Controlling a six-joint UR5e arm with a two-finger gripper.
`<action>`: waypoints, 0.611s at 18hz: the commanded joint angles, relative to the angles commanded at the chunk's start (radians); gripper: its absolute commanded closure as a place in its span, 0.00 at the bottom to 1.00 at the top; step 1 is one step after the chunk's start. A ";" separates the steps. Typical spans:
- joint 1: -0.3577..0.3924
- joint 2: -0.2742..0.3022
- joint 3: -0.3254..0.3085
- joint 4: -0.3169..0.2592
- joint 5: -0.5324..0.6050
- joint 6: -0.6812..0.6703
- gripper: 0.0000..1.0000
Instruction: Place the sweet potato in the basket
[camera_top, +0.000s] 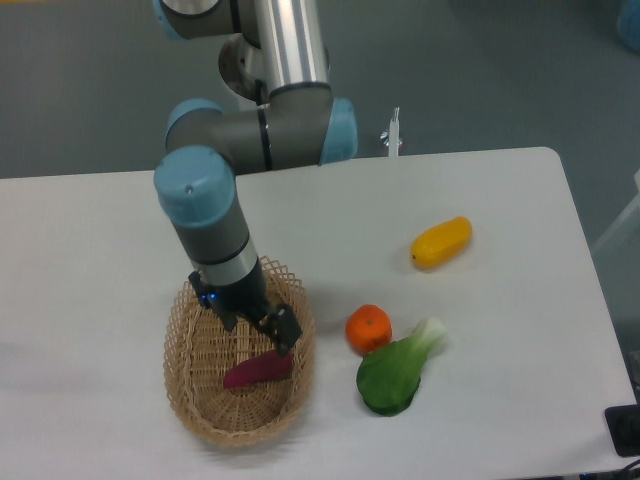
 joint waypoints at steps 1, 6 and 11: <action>0.029 0.018 0.011 -0.014 0.000 0.011 0.00; 0.101 0.083 0.006 -0.103 -0.005 0.168 0.00; 0.173 0.153 0.006 -0.198 -0.055 0.305 0.00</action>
